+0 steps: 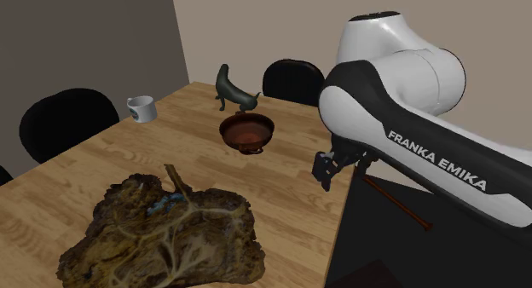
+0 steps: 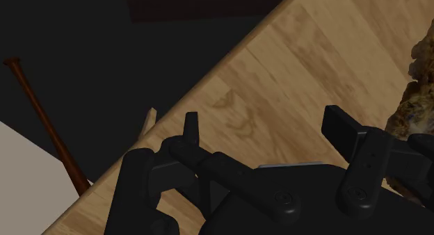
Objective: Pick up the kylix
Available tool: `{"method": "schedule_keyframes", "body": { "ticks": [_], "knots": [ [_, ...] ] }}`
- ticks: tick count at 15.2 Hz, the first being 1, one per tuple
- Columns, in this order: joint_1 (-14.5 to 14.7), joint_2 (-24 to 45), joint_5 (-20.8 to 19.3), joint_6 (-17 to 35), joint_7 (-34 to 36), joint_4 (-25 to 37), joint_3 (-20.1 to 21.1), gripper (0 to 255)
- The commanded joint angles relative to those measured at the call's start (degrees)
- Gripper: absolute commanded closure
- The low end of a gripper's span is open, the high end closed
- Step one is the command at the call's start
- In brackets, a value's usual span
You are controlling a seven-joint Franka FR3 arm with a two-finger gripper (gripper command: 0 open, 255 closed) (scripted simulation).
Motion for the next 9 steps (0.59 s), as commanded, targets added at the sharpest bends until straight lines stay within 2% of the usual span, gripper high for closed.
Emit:
{"method": "schedule_keyframes", "body": {
  "ticks": [1, 9],
  "knots": [
    [0.00, 0.00, 0.00, 0.00, 0.00, 0.00, 0.00, 0],
    [0.47, 19.24, 2.35, 5.51, -0.26, 12.80, -1.36, 0]
  ]
}}
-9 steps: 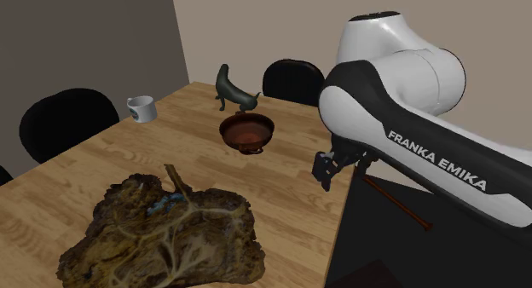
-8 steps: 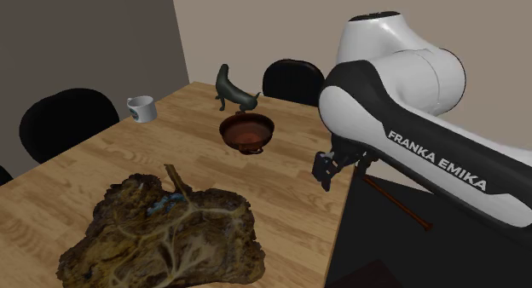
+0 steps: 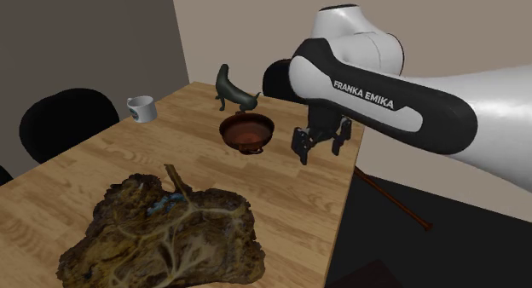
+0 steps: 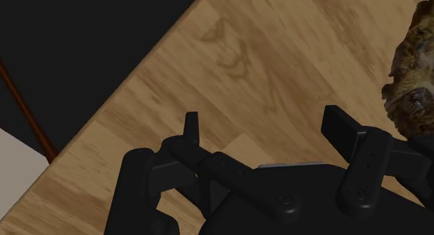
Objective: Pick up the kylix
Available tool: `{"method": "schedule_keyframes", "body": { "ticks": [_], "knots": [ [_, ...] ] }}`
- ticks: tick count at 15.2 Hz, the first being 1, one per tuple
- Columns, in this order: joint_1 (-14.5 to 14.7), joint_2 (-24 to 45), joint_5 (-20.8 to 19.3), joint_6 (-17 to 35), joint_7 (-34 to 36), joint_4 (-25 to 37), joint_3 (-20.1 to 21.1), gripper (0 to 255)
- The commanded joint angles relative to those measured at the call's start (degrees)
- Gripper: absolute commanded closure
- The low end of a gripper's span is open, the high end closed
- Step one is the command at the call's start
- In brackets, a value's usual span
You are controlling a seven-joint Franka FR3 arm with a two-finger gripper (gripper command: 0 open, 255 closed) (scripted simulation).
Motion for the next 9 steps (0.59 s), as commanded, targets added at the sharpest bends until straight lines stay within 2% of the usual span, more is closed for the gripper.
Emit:
{"method": "schedule_keyframes", "body": {
  "ticks": [1, 9],
  "knots": [
    [0.23, 4.62, 0.82, 1.05, 0.14, 3.33, -0.13, 0],
    [0.43, 23.89, 4.17, 0.85, -0.96, 21.76, -1.32, 0]
  ]
}}
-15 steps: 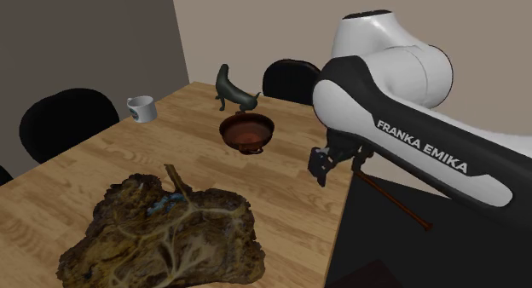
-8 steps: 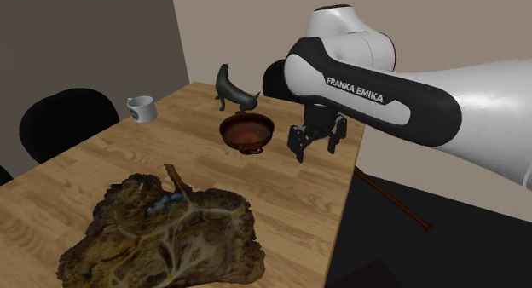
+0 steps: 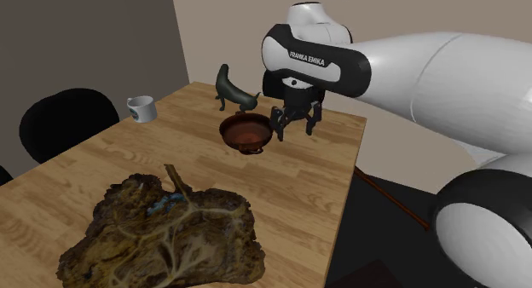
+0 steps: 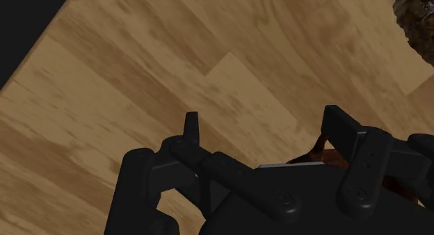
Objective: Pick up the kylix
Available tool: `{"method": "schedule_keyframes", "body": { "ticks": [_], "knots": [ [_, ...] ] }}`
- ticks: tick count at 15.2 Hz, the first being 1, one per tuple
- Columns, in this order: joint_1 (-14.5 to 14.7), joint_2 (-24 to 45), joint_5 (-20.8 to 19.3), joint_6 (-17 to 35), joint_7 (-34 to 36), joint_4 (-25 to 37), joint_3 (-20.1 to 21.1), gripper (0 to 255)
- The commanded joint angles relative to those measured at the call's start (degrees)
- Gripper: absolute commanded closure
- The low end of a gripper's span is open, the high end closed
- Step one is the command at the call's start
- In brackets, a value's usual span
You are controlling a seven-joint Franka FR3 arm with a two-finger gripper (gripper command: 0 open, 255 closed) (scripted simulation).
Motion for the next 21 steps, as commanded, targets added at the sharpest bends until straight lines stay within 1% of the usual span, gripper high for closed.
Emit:
{"method": "schedule_keyframes", "body": {
  "ticks": [1, 6, 8, 10, 11, 18, 20, 21],
  "knots": [
    [0.02, 4.85, 0.97, -0.65, -0.13, 5.20, -0.16, 0],
    [-0.53, 18.14, 3.53, -4.24, -0.68, 21.35, -0.49, 0],
    [-0.96, 24.15, 4.60, -6.63, -0.72, 29.44, -0.50, 0],
    [-1.56, 31.01, 5.70, -9.91, -0.57, 39.30, -0.38, 0],
    [-1.67, 31.83, 5.80, -10.34, -0.52, 40.53, -0.32, 0],
    [-1.33, 29.65, 5.63, -3.28, -1.13, 31.26, -0.33, 0],
    [-1.33, 29.65, 5.63, -3.27, -1.13, 31.26, -0.33, 0],
    [-1.31, 29.65, 5.62, -3.25, -1.10, 31.24, -0.33, 255]
  ]
}}
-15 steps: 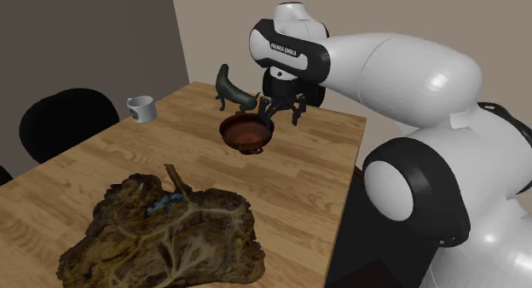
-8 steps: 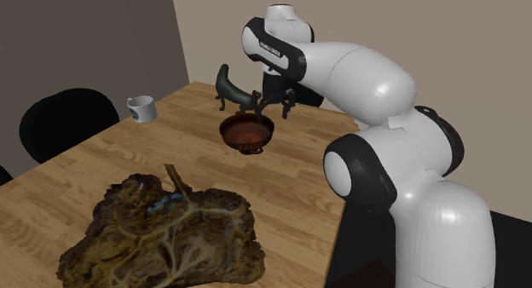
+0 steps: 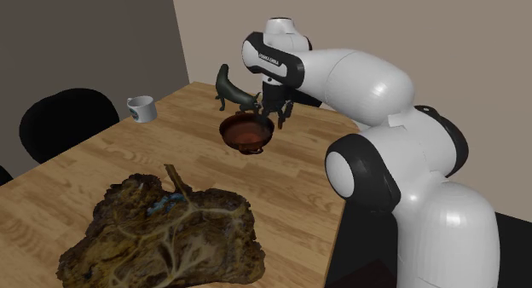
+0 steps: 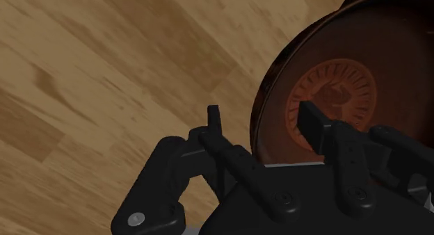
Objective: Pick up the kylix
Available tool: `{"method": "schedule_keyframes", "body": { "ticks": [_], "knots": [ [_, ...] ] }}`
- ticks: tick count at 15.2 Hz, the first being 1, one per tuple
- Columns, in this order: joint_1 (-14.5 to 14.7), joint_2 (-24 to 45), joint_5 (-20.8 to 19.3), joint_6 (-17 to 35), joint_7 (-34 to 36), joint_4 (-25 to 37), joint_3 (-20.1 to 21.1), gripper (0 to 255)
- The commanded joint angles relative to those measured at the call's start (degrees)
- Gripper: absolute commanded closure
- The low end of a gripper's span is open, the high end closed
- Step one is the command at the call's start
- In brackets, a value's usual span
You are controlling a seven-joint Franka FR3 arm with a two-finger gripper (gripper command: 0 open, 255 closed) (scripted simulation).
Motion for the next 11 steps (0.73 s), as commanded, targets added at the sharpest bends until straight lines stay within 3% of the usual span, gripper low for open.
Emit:
{"method": "schedule_keyframes", "body": {
  "ticks": [1, 11],
  "knots": [
    [0.00, -0.04, 0.00, 0.20, -0.03, -0.22, 0.00, 255],
    [-0.10, 0.44, 0.03, -1.66, 0.10, 2.12, -0.01, 255]
  ]
}}
